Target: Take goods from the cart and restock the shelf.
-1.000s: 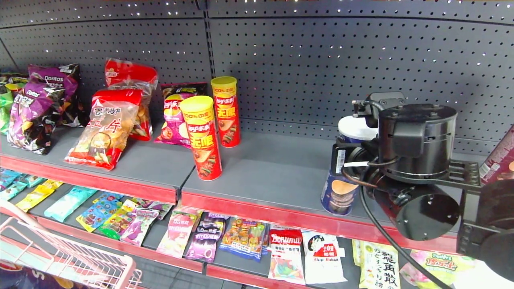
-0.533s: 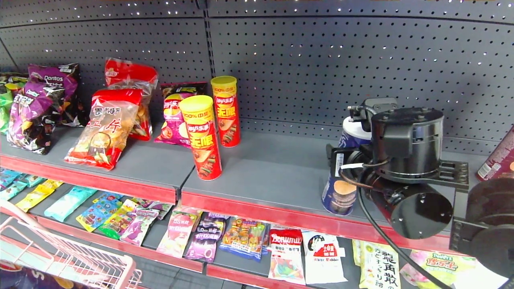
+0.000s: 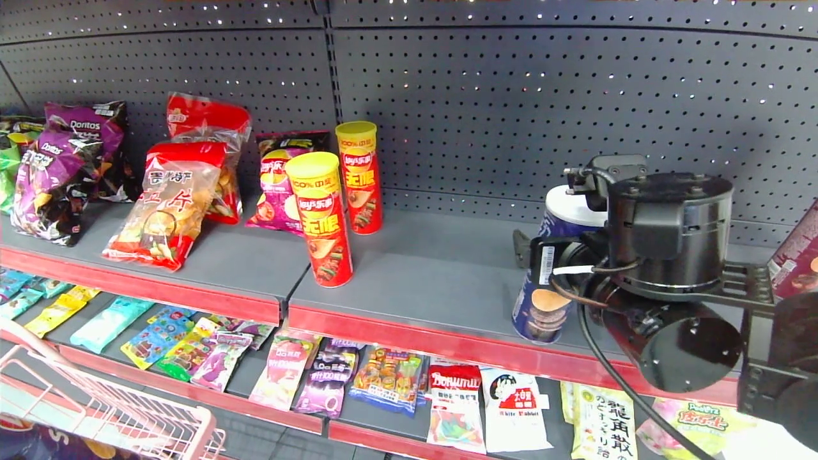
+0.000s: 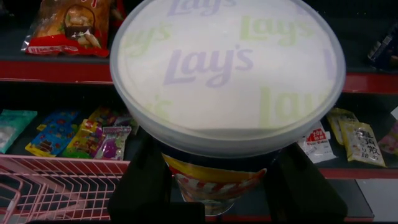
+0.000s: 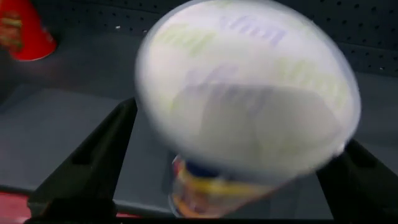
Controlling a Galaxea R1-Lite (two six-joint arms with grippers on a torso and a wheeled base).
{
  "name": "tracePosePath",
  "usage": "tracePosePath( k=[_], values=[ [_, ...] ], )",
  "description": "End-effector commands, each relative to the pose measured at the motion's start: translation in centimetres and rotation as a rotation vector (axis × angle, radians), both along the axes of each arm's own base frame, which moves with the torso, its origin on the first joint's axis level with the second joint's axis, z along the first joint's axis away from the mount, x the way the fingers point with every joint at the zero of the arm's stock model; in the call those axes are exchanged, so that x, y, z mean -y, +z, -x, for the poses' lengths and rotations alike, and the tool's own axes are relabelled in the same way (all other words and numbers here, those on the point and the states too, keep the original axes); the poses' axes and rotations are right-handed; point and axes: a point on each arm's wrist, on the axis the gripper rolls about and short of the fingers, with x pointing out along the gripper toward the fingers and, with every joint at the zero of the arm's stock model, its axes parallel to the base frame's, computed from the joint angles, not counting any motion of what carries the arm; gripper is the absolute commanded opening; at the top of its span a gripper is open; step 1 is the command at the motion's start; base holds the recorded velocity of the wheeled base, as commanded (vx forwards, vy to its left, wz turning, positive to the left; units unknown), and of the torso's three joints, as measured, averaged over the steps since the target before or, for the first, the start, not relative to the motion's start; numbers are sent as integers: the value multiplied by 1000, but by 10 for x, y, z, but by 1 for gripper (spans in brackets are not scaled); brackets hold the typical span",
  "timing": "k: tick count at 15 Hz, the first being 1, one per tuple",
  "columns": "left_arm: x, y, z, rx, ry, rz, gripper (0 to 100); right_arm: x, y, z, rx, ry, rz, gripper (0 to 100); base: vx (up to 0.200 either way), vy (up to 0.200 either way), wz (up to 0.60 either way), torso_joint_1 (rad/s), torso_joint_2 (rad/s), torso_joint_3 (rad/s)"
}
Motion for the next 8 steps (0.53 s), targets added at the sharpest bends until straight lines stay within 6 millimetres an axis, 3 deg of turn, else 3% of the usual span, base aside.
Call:
tracePosePath(
  k=[1,2,6,8],
  values=[
    [0,0,-1,-4,0,1,0,1,5,19,11,49,-13,100,0,0,0,0,0,0],
    [0,0,-1,-6,0,1,0,3,5,29,11,73,-13,100,0,0,0,0,0,0],
    [0,1,0,2,0,0,0,7,8,33,20,72,-22,100,0,0,0,0,0,0],
    [0,1,0,2,0,0,0,14,4,48,11,99,-28,100,0,0,0,0,0,0]
  ],
)
